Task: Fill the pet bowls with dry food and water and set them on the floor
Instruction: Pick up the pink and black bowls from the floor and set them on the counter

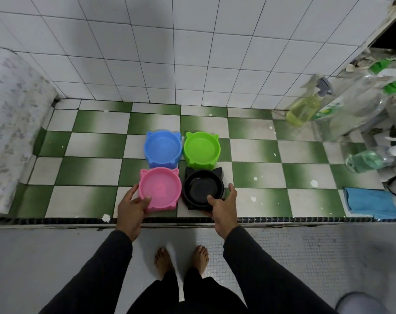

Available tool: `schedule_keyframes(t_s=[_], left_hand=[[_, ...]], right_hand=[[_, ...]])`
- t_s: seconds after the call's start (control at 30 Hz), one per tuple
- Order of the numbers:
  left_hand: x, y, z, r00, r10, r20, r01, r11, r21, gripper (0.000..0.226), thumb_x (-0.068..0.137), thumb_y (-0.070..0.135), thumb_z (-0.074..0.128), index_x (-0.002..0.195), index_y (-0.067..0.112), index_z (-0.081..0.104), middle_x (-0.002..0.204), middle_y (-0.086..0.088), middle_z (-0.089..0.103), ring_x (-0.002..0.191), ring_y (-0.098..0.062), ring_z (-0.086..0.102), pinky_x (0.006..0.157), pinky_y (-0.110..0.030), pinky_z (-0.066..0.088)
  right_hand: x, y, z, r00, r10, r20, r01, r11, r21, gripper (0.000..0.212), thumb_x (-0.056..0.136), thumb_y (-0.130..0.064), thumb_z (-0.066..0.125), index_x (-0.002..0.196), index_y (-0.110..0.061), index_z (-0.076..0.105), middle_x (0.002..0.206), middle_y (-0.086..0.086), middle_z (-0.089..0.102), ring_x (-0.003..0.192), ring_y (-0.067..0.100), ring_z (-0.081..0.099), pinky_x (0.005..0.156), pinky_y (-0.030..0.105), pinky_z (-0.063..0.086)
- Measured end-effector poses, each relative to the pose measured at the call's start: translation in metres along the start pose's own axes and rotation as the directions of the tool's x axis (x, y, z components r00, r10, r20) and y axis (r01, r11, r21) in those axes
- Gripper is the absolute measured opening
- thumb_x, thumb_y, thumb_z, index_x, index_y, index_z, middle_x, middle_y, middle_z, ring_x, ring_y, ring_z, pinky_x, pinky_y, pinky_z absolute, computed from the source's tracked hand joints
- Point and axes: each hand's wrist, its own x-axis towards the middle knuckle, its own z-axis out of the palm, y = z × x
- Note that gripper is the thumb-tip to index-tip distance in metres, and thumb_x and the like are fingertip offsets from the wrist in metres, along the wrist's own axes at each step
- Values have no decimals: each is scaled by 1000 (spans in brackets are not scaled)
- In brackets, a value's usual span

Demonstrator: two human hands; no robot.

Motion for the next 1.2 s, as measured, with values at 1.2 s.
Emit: schedule_keyframes(t_s=[1.2], left_hand=[[29, 6, 7, 981, 194, 26, -124, 514, 849, 60, 84, 27, 60, 141, 25, 42, 121, -19, 55, 106, -39, 60, 86, -56, 58]], right_hand=[[25, -21, -14, 960, -275, 46, 186, 508, -841, 36, 95, -29, 62, 123, -5, 60, 117, 20, 60, 109, 39, 60, 95, 45, 52]])
